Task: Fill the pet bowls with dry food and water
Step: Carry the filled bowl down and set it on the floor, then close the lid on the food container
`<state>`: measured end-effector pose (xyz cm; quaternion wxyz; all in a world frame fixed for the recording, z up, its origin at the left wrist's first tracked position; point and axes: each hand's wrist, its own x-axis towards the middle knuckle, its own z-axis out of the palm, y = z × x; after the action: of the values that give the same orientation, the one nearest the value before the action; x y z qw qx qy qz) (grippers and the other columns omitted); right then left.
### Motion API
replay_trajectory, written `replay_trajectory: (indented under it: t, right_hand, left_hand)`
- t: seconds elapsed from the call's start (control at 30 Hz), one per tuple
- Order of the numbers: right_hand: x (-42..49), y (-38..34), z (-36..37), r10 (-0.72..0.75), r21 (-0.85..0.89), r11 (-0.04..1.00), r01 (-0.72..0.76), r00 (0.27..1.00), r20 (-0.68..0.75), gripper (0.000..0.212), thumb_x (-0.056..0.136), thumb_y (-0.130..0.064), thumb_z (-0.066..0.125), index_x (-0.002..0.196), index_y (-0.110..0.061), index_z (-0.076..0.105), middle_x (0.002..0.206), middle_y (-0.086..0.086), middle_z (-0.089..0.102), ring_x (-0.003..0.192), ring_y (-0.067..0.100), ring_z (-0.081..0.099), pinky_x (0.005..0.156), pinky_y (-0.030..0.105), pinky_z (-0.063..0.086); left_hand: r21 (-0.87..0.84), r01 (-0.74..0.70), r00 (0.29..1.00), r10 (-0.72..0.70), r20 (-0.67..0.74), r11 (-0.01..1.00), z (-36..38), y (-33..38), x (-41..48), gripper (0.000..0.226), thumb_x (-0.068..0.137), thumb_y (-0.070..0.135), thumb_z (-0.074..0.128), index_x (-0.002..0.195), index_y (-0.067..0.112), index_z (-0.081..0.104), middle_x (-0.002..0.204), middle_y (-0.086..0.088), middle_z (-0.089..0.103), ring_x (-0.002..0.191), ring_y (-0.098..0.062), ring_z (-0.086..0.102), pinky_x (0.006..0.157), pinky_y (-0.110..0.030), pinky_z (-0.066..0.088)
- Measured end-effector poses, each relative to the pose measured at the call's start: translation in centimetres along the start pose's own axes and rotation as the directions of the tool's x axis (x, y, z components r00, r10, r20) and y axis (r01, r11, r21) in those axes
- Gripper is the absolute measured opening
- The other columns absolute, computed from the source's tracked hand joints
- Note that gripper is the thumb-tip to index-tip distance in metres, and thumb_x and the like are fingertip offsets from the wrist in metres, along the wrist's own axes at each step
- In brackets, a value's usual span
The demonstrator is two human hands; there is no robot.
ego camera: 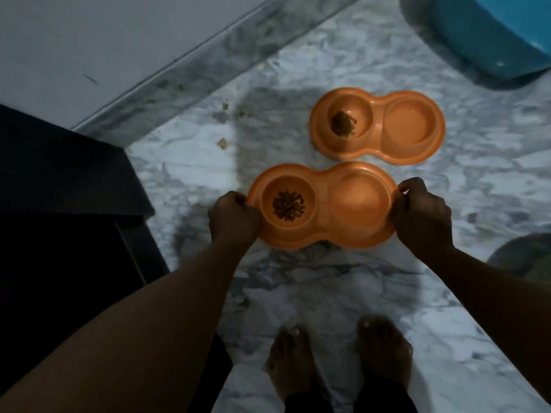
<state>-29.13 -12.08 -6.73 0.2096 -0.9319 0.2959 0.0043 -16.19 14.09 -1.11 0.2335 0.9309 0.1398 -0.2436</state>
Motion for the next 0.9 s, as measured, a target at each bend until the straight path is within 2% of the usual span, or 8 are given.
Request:
replay_trajectory:
  t: [0.13,0.23,0.43,0.53,0.6,0.67,0.8,0.9]
  right_hand:
    - [1.0,2.0,4.2,-0.066,-0.022,0.998,0.065,0.996,-0.061,0.025,0.093,-0.017,0.043,0.1,0.001,0.058,0.065,0.023,0.062,0.062,0.047,0.061,0.059,0.038,0.034]
    - [1.4,2.6,5.9,-0.06,-0.01,0.998,0.06,0.998,-0.035,0.022,0.093,-0.017,0.044,0.1,-0.001,0.058,0.068,0.023,0.063,0.065,0.048,0.062,0.06,0.042,0.04]
    - [1.7,2.6,6.7,0.039,0.055,0.998,-0.043,0.996,0.077,0.014,0.098,-0.011,0.049,0.109,-0.006,0.056,0.08,0.02,0.067,0.078,0.047,0.064,0.066,0.039,0.039]
    - [1.8,2.1,5.8,0.114,0.043,0.991,-0.124,0.978,0.177,0.018,0.097,-0.016,0.047,0.115,-0.012,0.052,0.092,0.015,0.067,0.088,0.044,0.064,0.07,0.039,0.041]
    - [1.6,1.5,4.3,0.152,0.008,0.987,-0.159,0.96,0.235,0.03,0.095,-0.015,0.049,0.124,-0.014,0.049,0.106,0.014,0.066,0.099,0.042,0.063,0.076,0.043,0.046]
    - [1.1,0.6,1.9,0.14,0.01,0.989,-0.147,0.958,0.25,0.039,0.093,-0.016,0.052,0.132,-0.013,0.048,0.115,0.015,0.063,0.105,0.038,0.062,0.082,0.044,0.048]
    - [-0.8,-3.0,-5.5,-0.046,0.043,0.998,0.034,0.951,0.307,0.038,0.09,-0.017,0.061,0.127,-0.012,0.054,0.108,0.015,0.061,0.101,0.037,0.062,0.079,0.045,0.052]
    - [-1.9,-7.7,-12.9,-0.086,0.079,0.995,0.057,0.901,0.425,0.038,0.087,-0.014,0.064,0.124,-0.011,0.059,0.106,0.015,0.06,0.101,0.037,0.062,0.081,0.043,0.051]
  left_hand:
    - [0.0,0.014,1.0,-0.014,0.007,1.0,3.4,-1.2,2.1,0.022,0.085,0.008,0.052,0.097,0.012,0.07,0.089,-0.007,0.068,0.083,-0.023,0.063,0.069,-0.028,0.043]
    - [0.017,0.017,1.0,-0.017,0.012,1.0,4.8,-1.7,2.9,0.021,0.088,0.008,0.052,0.098,0.011,0.069,0.085,-0.001,0.061,0.076,-0.015,0.053,0.069,-0.027,0.039]
    - [0.02,-0.011,0.998,0.009,0.07,1.0,5.8,-2.3,3.2,0.021,0.09,0.017,0.056,0.108,0.015,0.067,0.102,-0.006,0.069,0.083,-0.016,0.056,0.07,-0.026,0.037]
    - [0.022,0.0,0.994,-0.002,0.107,1.0,5.2,-1.6,2.3,0.031,0.093,0.016,0.054,0.123,0.011,0.06,0.116,-0.01,0.066,0.104,-0.027,0.062,0.076,-0.027,0.039]
    - [0.023,0.006,0.992,-0.009,0.128,1.0,4.3,-1.1,1.3,0.047,0.094,0.018,0.054,0.14,0.01,0.048,0.134,-0.012,0.058,0.12,-0.029,0.057,0.09,-0.033,0.044]
    - [0.023,0.0,0.989,-0.003,0.146,1.0,2.6,-0.2,-0.3,0.054,0.093,0.018,0.055,0.145,0.011,0.041,0.141,-0.013,0.052,0.127,-0.03,0.052,0.1,-0.036,0.043]
    - [0.004,-0.083,0.977,0.08,0.198,0.997,-3.2,3.3,-5.8,0.046,0.092,0.016,0.054,0.136,0.003,0.05,0.134,-0.018,0.056,0.123,-0.032,0.053,0.097,-0.033,0.042]
    - [0.031,-0.161,0.952,0.147,0.269,0.987,-8.8,7.0,-10.8,0.058,0.085,0.028,0.05,0.138,0.006,0.048,0.135,-0.017,0.054,0.124,-0.032,0.052,0.101,-0.034,0.04]
